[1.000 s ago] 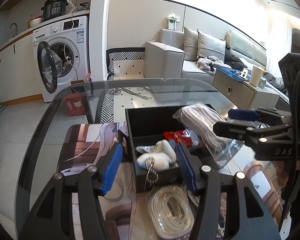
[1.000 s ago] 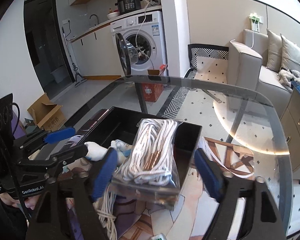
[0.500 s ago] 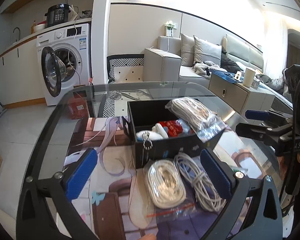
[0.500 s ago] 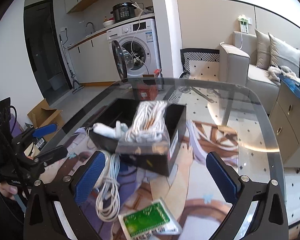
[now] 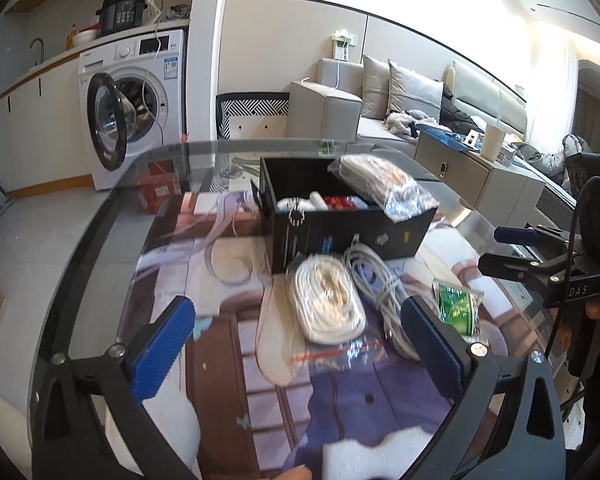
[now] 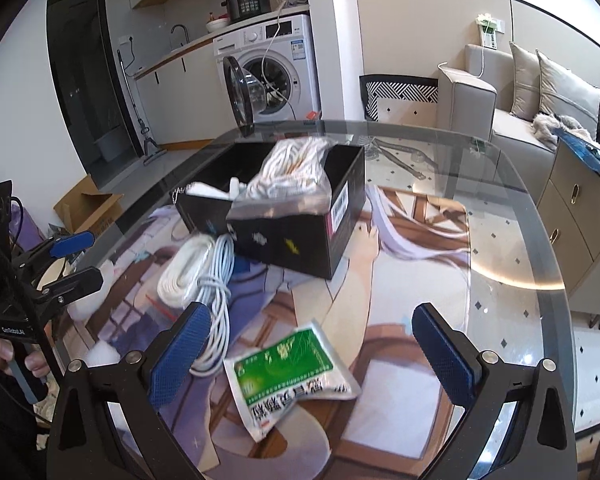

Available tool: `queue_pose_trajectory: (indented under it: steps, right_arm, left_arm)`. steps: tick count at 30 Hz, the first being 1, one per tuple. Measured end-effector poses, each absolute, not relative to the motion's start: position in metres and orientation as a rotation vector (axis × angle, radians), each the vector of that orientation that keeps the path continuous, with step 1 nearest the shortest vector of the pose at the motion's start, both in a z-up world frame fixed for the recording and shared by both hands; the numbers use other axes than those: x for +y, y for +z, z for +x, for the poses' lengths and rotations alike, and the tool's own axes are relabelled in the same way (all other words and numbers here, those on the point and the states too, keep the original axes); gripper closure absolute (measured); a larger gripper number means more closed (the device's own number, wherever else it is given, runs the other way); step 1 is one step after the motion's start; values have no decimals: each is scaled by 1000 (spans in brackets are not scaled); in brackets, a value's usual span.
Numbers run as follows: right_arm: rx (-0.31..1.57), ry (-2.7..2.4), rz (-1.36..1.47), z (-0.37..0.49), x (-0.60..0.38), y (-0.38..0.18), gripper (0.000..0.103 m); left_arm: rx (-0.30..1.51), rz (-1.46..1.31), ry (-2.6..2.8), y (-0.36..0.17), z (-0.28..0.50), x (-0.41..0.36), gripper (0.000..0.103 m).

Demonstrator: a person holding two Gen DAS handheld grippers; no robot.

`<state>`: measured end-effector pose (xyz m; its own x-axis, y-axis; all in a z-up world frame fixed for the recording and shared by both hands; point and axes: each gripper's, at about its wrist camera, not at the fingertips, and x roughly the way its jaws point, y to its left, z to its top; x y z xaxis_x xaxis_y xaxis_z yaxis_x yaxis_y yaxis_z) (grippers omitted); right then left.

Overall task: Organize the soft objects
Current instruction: 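Move the left tool to the white foam piece while the right tool approaches the green packet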

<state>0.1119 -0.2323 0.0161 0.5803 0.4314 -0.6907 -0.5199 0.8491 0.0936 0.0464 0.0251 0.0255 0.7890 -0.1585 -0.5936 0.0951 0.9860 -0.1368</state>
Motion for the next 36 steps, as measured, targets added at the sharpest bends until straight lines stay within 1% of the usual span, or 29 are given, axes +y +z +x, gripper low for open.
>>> queue_pose_trajectory:
  steps: [9,19,36]
  right_arm:
    - [798,572,-141,100,-235,7,0]
    - [813,585,-151,92,-236,-1,0]
    - [835,603,-189,78,-239,-16,0]
  left_arm:
    - [699,-92,-175,8,23,24,0]
    - [738,-68,-288,1,-2,5,0]
    - [804,-18,-324,-14,-11,-24,0]
